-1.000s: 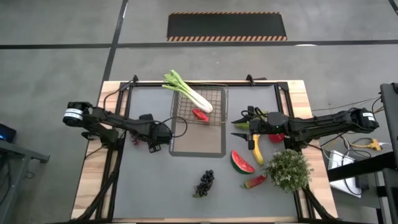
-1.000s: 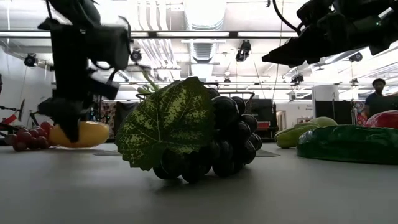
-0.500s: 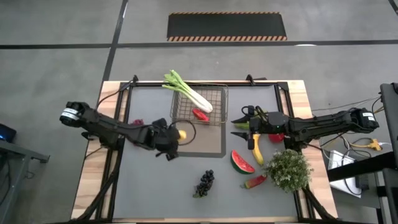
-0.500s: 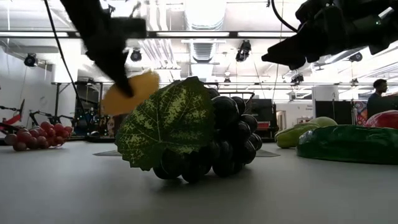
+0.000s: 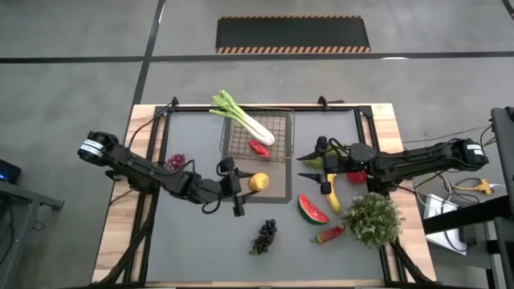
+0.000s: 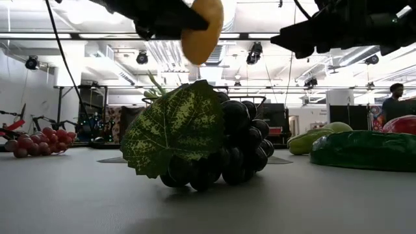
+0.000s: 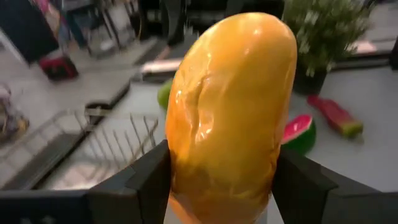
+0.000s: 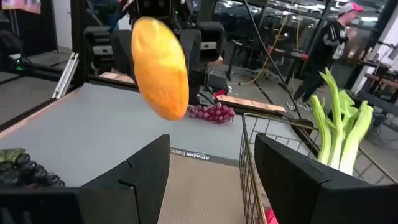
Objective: Build produce basket
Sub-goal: Put the mango into the wire basket
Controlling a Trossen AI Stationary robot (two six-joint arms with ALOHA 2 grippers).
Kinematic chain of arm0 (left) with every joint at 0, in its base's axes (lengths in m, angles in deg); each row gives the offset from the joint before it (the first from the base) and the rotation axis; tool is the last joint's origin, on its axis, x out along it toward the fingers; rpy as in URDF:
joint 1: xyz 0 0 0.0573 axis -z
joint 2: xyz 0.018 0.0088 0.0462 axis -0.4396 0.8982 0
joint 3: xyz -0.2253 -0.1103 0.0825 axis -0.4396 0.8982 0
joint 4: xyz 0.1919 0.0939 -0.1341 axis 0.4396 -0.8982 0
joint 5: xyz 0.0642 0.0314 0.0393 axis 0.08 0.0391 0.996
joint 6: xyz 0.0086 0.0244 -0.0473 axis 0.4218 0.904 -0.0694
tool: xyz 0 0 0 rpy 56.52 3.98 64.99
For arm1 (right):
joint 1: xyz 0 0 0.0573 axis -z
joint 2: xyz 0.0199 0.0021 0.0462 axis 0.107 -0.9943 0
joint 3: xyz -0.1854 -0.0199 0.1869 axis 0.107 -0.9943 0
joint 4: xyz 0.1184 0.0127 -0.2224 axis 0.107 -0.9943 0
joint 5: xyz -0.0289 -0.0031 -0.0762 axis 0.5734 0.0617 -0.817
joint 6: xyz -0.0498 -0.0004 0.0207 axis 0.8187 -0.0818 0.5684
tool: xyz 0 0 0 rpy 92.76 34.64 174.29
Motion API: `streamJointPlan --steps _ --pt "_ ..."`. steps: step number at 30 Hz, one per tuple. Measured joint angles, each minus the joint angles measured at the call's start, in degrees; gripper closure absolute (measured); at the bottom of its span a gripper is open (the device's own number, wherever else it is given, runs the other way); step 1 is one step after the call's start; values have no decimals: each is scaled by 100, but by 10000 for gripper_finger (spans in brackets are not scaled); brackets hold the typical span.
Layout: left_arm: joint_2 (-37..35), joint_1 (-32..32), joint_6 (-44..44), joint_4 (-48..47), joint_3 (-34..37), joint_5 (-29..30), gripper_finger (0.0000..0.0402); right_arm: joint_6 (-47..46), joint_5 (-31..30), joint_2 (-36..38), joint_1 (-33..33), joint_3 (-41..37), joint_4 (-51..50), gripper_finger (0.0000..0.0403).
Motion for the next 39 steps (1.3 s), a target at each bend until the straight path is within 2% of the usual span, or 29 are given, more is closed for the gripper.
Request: streamJointPlan --steps 5,11,14,22,25,30,32,35,39 --pt "83 -70 626 985 272 2 191 37 5 -601 -1 0 872 183" --pt "168 -175 719 1095 291 -2 191 -10 45 -1662 1 16 2694 183" --pt "210 -176 623 1108 305 -2 190 -131 42 -2030 1 126 3214 183" --pt "247 -172 596 1210 369 182 190 -149 7 -2304 1 543 3119 183" --pt "247 -172 594 1309 469 320 190 -150 -296 -2259 -1 622 3087 183" --pt "247 -174 459 1411 543 326 190 805 -449 -2129 -1 746 2343 185" --pt "247 -174 415 1403 547 326 190 882 -440 -2129 -4 807 2085 188" --pt "247 -179 372 1399 560 354 190 493 -617 -2184 0 979 2079 186" --pt "247 -192 356 1398 599 602 190 58 -605 -2172 -6 1255 1845 152"
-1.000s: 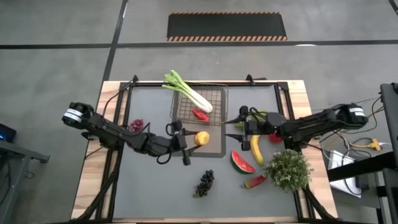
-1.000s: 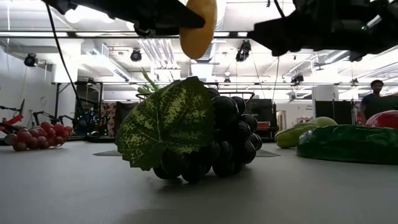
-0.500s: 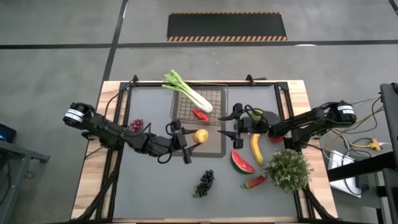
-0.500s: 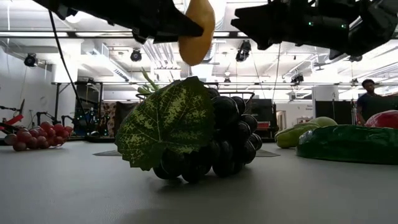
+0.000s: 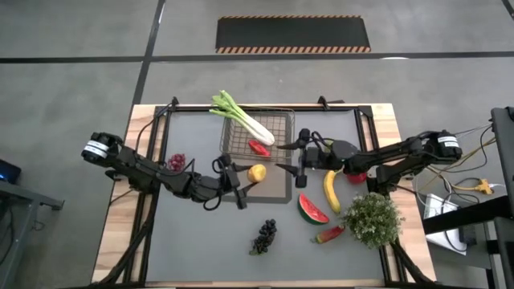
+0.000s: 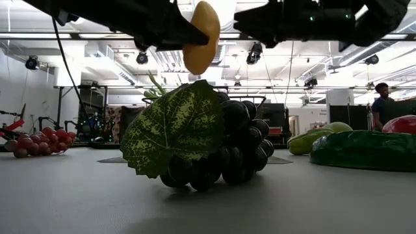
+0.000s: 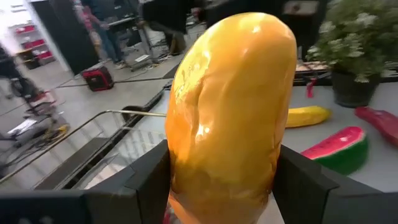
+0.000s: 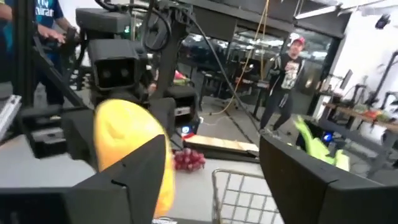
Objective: Build produce basket
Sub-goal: Put the mango into the wire basket
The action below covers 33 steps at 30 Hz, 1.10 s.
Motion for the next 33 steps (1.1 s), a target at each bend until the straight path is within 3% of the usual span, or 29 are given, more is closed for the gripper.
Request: streamJointPlan --steps 8,14,24,33 --pt "0 -66 -8 -1 18 592 190 -466 39 -205 -19 444 -373 60" --pt "0 -193 -9 68 18 598 190 -653 483 -730 -20 752 -309 46" --pt "0 -318 -36 151 18 596 190 -555 203 -1592 -30 1458 -300 85" --pt "0 -329 -64 130 33 628 189 -436 138 -1819 -30 1609 -299 196"
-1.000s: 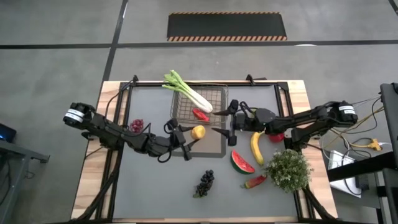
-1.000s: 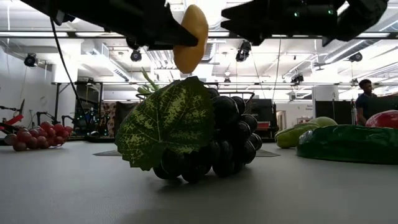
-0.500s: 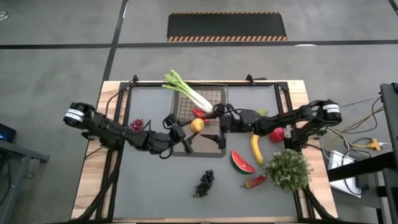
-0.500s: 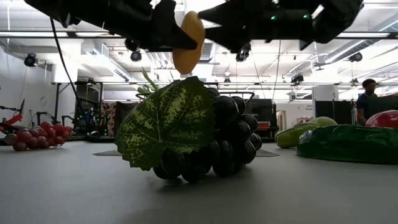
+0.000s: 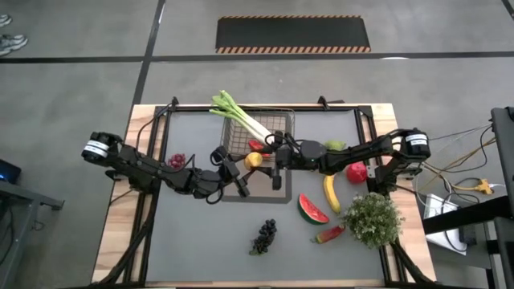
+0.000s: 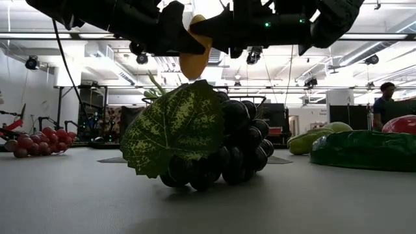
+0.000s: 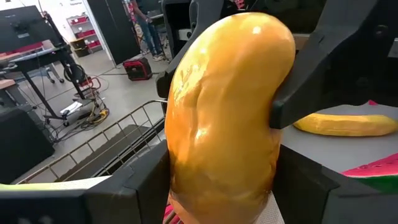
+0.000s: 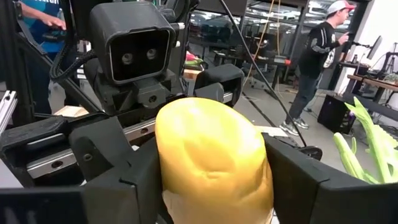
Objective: Build produce basket
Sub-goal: Put the mango into the wire basket
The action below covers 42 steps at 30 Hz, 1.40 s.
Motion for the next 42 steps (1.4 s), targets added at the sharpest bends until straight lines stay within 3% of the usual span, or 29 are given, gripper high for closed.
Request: streamJointPlan --steps 12,25,32,42 --pt "0 -2 112 110 2 -95 117 -110 -18 17 0 1 -117 195" --pt "-24 -52 477 -138 11 -14 109 -23 -1536 486 246 38 -1364 186" --pt "-26 -68 470 -137 11 1 109 -206 -1838 771 925 41 -1635 185" --pt "-17 -72 453 7 13 5 109 -1864 -1848 468 2148 40 -2494 184"
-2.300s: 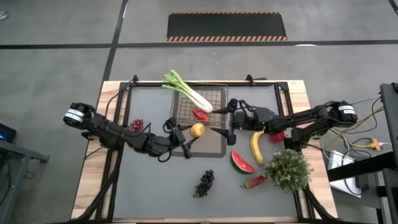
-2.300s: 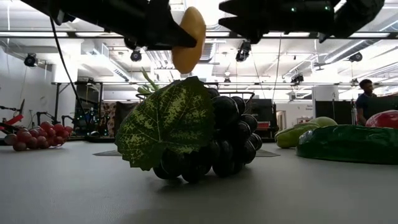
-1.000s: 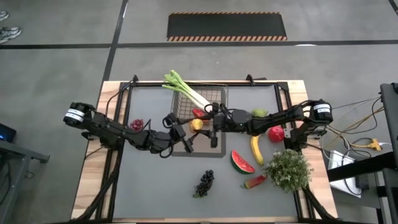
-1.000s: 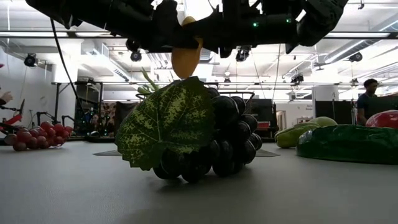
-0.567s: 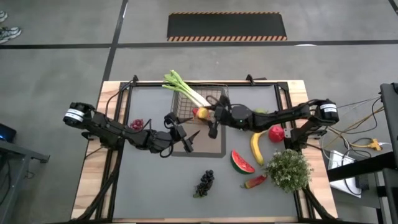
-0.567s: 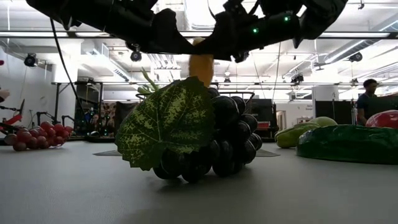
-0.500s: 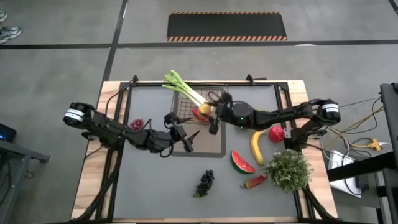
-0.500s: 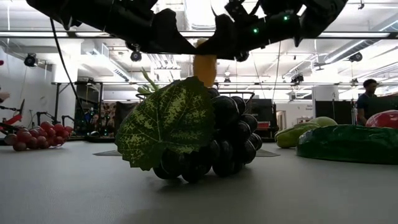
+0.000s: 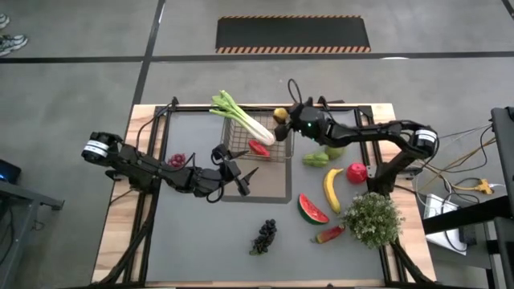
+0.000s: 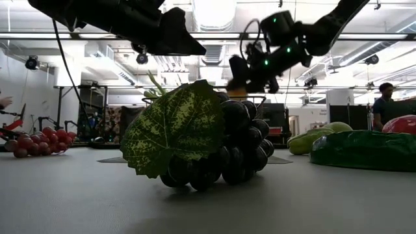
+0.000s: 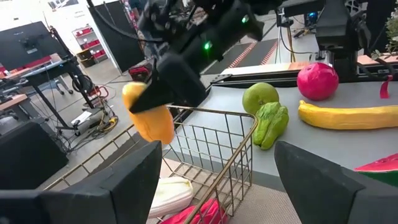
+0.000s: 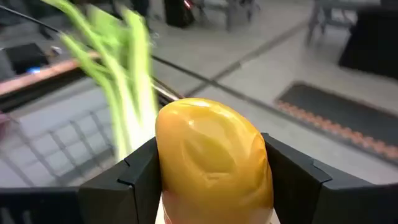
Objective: Build produce basket
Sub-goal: Put the mango into the wire basket, then put the purple grapes into the wire basket
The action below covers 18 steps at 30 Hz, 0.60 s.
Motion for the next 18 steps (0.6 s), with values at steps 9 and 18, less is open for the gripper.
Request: streamJointPlan --steps 9,18 --pt "0 0 2 16 0 0 109 -86 58 -63 92 -2 -264 133" --pt "2 0 -136 20 2 0 109 -208 58 -35 92 -2 -444 78"
